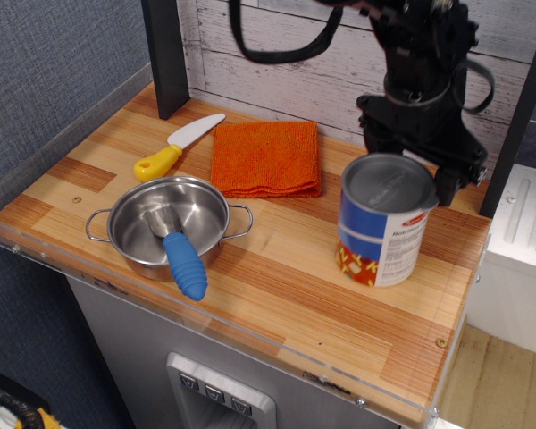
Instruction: Move the tin box bottom right side corner of the table
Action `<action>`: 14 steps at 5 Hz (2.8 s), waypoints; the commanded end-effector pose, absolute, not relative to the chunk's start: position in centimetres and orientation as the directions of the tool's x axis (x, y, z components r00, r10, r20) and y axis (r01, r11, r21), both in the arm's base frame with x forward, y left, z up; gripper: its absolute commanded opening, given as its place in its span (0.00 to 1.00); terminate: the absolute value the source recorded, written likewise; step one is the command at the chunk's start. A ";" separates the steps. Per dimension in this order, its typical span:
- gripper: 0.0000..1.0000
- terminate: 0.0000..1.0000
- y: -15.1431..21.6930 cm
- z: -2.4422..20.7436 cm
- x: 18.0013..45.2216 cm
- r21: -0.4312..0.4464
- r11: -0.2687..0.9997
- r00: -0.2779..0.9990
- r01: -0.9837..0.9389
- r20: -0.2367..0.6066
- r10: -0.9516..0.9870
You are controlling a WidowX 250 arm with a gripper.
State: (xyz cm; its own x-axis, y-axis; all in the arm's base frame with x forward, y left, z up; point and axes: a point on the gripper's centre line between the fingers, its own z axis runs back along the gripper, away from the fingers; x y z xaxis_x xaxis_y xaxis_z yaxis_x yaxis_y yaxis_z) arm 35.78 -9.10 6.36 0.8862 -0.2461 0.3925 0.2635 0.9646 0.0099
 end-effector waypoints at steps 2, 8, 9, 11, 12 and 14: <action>1.00 0.00 -10.3 8.9 30.6 0.054 0.967 0.865 0.251 0.436 -0.248; 1.00 0.00 -9.0 12.5 30.9 0.070 0.966 0.852 0.248 0.460 -0.252; 1.00 0.00 -10.2 14.5 32.1 0.086 0.947 0.839 0.309 0.443 -0.314; 1.00 0.00 -9.2 16.6 30.9 0.097 0.942 0.905 0.320 0.262 -0.334; 1.00 0.00 -7.7 17.3 29.8 0.078 0.949 0.928 0.307 0.196 -0.316; 1.00 1.00 -6.9 17.7 28.6 0.133 0.941 0.921 0.310 0.204 -0.332</action>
